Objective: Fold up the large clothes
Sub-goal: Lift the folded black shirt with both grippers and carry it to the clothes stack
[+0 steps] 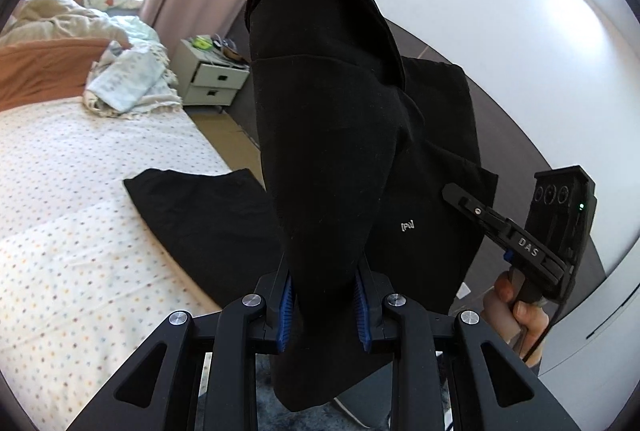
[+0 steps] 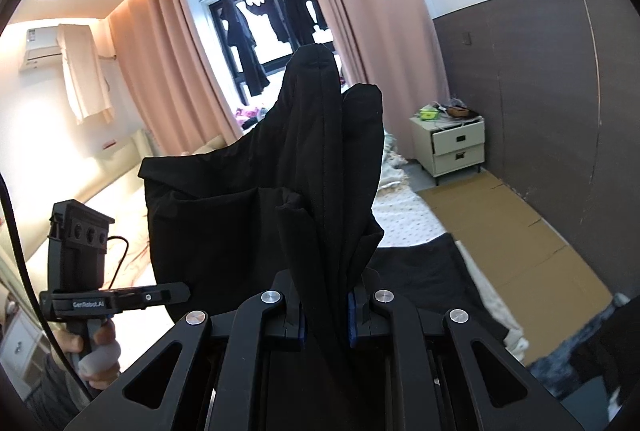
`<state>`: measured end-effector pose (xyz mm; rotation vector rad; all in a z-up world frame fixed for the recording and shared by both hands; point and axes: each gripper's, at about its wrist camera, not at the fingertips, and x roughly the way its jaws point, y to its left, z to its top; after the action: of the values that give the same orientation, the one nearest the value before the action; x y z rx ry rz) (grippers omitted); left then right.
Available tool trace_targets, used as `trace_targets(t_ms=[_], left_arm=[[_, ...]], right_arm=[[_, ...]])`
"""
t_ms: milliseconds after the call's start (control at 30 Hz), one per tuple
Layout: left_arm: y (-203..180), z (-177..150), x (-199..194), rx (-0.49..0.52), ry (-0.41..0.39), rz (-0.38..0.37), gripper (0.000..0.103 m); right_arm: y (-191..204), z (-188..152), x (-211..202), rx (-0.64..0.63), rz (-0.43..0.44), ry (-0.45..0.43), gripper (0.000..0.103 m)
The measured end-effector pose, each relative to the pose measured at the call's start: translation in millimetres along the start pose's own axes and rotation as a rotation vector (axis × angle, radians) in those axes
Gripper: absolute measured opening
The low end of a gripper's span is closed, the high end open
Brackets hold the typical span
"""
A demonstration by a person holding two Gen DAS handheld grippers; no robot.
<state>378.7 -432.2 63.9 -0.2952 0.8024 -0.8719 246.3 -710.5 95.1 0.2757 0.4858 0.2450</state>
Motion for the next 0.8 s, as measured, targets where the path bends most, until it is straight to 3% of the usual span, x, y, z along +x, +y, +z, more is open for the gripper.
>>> trace_targets(t_ms=[167, 500, 800], left_arm=[[22, 11, 32, -0.017, 0.044, -0.017, 0.027], [28, 15, 40, -0.079, 0.143, -0.033, 0.027], [109, 24, 119, -0.182, 0.221, -0.045, 0.027]], right_arm=[[-20, 5, 36, 0.019, -0.025, 0.042, 0.016], [-75, 10, 138, 0.071, -0.087, 0.152, 0.016], [-122, -1, 222, 0.122, -0.151, 0.272, 0.015]])
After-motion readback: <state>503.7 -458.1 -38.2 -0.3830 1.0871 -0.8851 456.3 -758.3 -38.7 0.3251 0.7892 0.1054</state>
